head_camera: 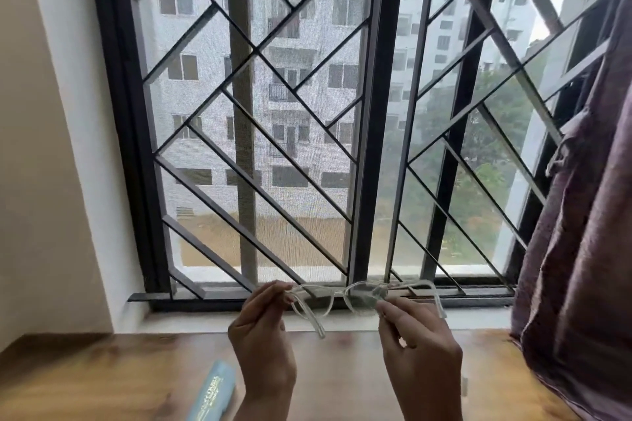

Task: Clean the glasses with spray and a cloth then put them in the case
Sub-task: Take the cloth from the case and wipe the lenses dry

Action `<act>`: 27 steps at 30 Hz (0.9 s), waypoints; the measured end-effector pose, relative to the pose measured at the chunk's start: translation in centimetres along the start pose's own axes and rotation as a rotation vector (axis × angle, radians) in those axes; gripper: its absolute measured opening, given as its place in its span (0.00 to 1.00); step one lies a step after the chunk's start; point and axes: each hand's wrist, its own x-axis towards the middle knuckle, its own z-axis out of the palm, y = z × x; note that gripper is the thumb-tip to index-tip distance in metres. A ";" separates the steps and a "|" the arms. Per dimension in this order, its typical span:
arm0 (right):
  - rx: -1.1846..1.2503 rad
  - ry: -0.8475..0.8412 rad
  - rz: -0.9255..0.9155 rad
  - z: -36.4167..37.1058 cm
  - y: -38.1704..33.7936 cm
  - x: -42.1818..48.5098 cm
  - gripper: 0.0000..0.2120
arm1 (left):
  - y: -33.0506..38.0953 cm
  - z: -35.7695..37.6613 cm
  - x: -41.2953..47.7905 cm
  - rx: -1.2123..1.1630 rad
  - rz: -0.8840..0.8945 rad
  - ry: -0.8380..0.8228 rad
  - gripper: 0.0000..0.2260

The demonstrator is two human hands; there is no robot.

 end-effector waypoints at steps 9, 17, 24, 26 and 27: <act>0.028 0.013 0.026 0.6 -1.4 1.6 0.06 | 0.7 1.0 -0.6 0.011 -0.011 0.017 0.10; 0.103 -0.084 -0.077 1.2 -1.8 -0.2 0.06 | 0.3 0.3 -0.6 0.021 0.049 0.011 0.04; 0.028 -0.024 -0.022 -0.1 -0.3 -0.2 0.05 | 0.5 -0.3 -0.1 0.076 0.003 0.033 0.16; -0.015 0.007 0.013 -0.2 -0.5 0.4 0.05 | 0.7 -0.1 -0.2 0.074 -0.001 0.039 0.18; -0.022 0.014 0.019 -0.2 -0.6 0.7 0.05 | 0.7 0.1 -0.4 0.068 -0.004 0.035 0.19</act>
